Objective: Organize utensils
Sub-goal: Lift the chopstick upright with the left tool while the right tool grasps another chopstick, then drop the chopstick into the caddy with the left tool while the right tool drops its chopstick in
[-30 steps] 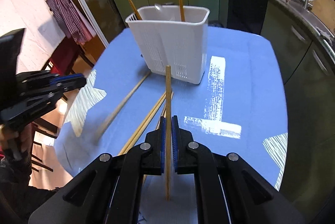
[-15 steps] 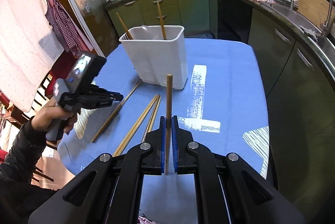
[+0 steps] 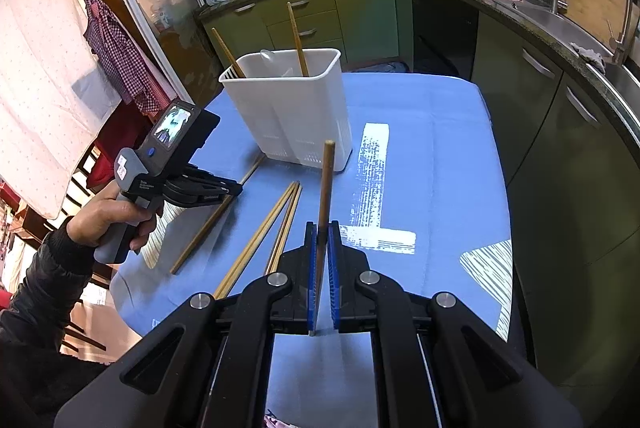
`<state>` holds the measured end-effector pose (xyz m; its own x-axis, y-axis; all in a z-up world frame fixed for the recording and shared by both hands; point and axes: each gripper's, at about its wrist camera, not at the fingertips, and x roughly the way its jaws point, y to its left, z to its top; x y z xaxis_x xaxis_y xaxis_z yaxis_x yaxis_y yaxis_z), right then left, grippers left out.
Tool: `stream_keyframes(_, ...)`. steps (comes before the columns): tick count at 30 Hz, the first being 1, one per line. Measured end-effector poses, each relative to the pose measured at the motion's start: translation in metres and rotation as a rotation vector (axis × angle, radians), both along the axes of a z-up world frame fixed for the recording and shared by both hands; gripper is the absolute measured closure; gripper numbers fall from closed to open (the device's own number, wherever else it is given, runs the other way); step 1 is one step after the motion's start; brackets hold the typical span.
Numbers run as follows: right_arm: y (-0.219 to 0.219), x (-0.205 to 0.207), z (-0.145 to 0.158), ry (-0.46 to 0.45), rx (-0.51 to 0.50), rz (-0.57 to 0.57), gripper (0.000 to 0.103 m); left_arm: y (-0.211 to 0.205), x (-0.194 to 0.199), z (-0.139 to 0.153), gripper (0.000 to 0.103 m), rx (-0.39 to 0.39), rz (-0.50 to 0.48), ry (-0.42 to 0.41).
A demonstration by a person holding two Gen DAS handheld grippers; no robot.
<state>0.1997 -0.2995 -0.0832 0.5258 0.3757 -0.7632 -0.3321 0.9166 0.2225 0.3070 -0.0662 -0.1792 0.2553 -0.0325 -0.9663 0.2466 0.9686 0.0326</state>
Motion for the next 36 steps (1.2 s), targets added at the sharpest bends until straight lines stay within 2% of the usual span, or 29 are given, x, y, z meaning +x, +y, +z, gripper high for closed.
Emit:
stream_keyframes(4, 0.001, -0.001, 0.003, -0.005, 0.0, 0.003, 0.097, 0.006, -0.009, 0.017, 0.097, -0.026, 0.006, -0.041)
stream_keyframes(10, 0.003, 0.001, 0.027, -0.064, 0.002, 0.003, 0.097, 0.023, -0.042, 0.076, 0.097, -0.103, 0.011, -0.178)
stream_keyframes(15, 0.001, 0.008, 0.053, -0.116, 0.014, -0.006, 0.097, 0.025, -0.062, 0.126, 0.097, -0.13, -0.011, -0.272)
stream_keyframes(19, 0.003, 0.017, 0.078, -0.159, 0.023, -0.003, 0.097, 0.026, -0.071, 0.149, 0.097, -0.154, -0.028, -0.296)
stream_keyframes(26, 0.005, 0.039, 0.123, -0.209, 0.038, -0.006, 0.097, 0.013, -0.076, 0.192, 0.097, -0.145, -0.06, -0.357)
stream_keyframes(32, 0.0, 0.066, 0.171, -0.284, 0.096, -0.031, 0.097, 0.003, -0.075, 0.225, 0.097, -0.159, -0.084, -0.386)
stream_keyframes(36, -0.003, 0.088, 0.193, -0.319, 0.137, -0.045, 0.097, -0.004, -0.078, 0.261, 0.097, -0.172, -0.101, -0.448)
